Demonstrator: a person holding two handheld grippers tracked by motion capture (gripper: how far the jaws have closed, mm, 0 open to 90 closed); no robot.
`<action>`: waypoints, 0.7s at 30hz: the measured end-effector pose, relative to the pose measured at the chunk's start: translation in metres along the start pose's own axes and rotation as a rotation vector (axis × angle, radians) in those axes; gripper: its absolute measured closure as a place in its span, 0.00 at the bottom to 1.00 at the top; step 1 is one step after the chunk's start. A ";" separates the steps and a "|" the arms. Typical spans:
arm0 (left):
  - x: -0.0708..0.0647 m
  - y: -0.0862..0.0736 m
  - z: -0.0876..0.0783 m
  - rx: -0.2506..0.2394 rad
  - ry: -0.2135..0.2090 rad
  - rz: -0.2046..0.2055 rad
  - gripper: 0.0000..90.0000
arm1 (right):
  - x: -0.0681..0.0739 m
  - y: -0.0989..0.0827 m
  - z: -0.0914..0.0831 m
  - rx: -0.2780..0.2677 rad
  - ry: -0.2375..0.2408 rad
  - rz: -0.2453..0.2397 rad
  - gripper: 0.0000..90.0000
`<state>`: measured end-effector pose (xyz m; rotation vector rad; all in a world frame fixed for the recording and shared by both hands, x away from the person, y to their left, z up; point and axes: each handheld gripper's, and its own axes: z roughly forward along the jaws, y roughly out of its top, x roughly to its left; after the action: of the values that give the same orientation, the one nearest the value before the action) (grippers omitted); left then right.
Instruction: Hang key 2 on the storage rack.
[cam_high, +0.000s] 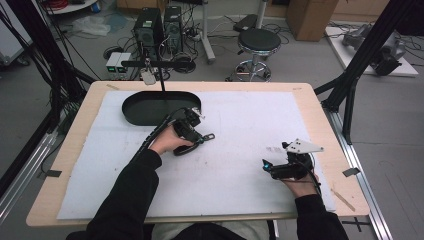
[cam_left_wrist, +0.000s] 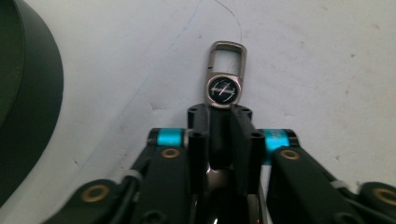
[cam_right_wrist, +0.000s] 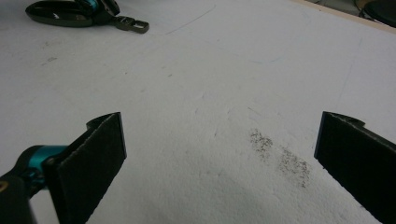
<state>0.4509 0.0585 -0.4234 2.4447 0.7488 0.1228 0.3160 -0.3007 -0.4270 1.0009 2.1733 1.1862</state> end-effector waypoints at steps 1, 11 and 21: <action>-0.001 0.000 0.000 0.002 0.004 0.006 0.90 | 0.000 0.000 0.000 0.003 -0.001 0.000 0.01; -0.001 0.000 -0.007 -0.024 0.046 0.060 0.94 | 0.001 0.000 0.000 0.010 -0.004 -0.009 0.01; 0.003 -0.001 -0.032 -0.072 0.054 0.057 0.94 | 0.002 0.000 -0.001 0.007 -0.005 -0.013 0.01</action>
<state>0.4453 0.0770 -0.3982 2.4037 0.6862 0.2348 0.3140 -0.2997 -0.4265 0.9900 2.1783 1.1703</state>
